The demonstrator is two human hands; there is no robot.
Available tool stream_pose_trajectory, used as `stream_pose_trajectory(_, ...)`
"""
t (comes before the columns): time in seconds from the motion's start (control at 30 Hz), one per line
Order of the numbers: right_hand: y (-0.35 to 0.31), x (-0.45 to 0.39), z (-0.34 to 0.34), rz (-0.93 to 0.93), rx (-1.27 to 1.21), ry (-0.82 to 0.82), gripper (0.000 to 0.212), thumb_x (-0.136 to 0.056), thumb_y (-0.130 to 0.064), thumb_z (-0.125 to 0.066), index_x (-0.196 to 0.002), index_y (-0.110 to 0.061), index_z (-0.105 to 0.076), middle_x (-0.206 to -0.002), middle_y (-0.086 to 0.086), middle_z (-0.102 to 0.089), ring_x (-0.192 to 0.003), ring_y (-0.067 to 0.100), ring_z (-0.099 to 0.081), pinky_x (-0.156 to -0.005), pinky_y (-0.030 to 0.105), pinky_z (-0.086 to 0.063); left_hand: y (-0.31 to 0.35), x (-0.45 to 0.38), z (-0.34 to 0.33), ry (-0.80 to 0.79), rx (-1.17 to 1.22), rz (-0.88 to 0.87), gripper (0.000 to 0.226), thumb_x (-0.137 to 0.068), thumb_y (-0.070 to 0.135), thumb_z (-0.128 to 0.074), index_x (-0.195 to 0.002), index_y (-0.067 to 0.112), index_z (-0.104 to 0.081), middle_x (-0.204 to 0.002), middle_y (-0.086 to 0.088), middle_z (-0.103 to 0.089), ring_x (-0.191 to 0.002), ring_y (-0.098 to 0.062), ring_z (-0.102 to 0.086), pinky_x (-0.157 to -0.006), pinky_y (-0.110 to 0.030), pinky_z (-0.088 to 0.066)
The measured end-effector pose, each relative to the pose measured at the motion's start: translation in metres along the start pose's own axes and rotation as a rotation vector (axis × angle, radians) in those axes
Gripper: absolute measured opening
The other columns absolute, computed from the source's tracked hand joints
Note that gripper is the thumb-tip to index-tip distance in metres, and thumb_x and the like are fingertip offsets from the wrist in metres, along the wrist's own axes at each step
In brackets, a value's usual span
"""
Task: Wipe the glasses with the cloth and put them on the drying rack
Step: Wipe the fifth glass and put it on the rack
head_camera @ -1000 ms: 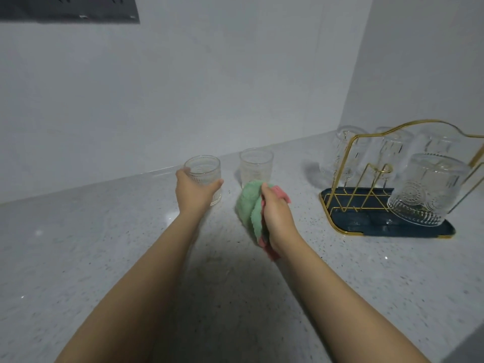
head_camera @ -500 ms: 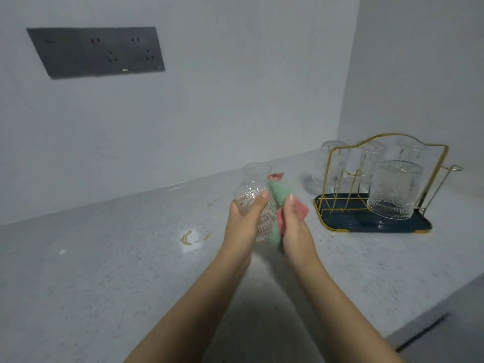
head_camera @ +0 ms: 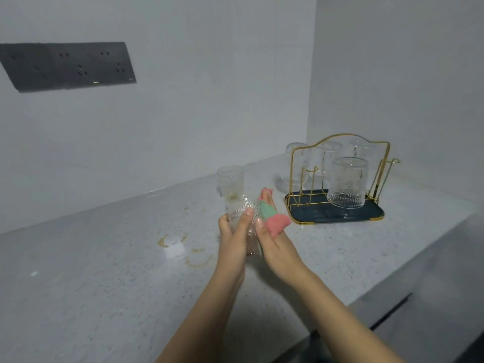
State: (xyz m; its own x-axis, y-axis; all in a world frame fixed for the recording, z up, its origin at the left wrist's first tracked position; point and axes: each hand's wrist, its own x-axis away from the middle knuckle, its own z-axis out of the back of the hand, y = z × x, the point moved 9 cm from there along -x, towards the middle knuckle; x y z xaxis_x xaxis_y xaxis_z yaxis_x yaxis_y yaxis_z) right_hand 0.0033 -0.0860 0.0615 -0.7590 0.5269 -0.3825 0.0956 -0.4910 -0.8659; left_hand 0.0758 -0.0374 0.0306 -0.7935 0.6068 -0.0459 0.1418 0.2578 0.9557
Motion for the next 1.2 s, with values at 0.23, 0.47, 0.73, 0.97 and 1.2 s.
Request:
stream_pose_trajectory(0.23,0.024,-0.003,0.02,-0.355,-0.314,0.021,0.035,-0.099,-0.043,-0.024,-0.124,-0.025,-0.041,-0.109,-0.007,-0.053,-0.088,-0.003,-0.05,-0.074,-0.001,-0.037,-0.019,0.006,-0.012,-0.102,0.107,0.122,0.071,-0.07,0.054,-0.071,-0.126,0.012,-0.058,-0.121,-0.015,-0.068,-0.111,-0.031,-0.067,-0.096,-0.05,-0.053)
stream_pose_trajectory(0.47,0.009,0.006,0.005,-0.039,-0.11,0.042,0.051,-0.094,-0.053,-0.021,-0.142,-0.045,-0.006,-0.152,-0.016,-0.01,-0.141,0.002,-0.013,-0.113,0.019,-0.015,-0.019,-0.001,-0.004,-0.077,0.06,0.104,0.07,-0.076,0.061,-0.066,-0.129,0.015,-0.061,-0.127,-0.012,-0.067,-0.117,-0.029,-0.064,-0.103,-0.049,-0.047)
stream_pose_trajectory(0.73,0.043,0.02,0.01,-0.466,-0.452,0.047,0.059,-0.092,-0.056,-0.022,-0.128,-0.016,-0.048,-0.115,0.003,-0.063,-0.096,0.01,-0.062,-0.082,0.021,-0.049,-0.024,0.003,-0.008,-0.056,0.012,0.107,0.072,-0.077,0.062,-0.064,-0.126,0.011,-0.058,-0.12,-0.016,-0.068,-0.109,-0.034,-0.067,-0.095,-0.053,-0.053)
stream_pose_trajectory(0.97,0.03,0.02,0.01,-0.157,-0.112,0.114,0.079,-0.083,-0.075,-0.025,-0.148,-0.033,-0.01,-0.155,-0.008,-0.021,-0.142,0.008,-0.021,-0.116,0.04,-0.024,-0.015,0.011,-0.017,-0.124,-0.232,0.001,0.086,-0.071,0.086,-0.039,-0.132,0.027,-0.05,-0.129,0.003,-0.062,-0.117,-0.011,-0.06,-0.101,-0.034,-0.047)
stream_pose_trajectory(1.2,0.038,0.011,0.027,-0.403,-0.373,0.123,0.06,-0.092,-0.056,-0.019,-0.137,-0.022,-0.039,-0.137,0.004,-0.049,-0.125,0.02,-0.048,-0.106,0.037,-0.038,-0.01,0.021,-0.024,-0.179,-0.175,-0.009,0.035,-0.091,0.037,-0.054,-0.122,0.032,-0.039,-0.105,0.021,-0.057,-0.077,0.022,-0.061,-0.06,0.0,-0.045)
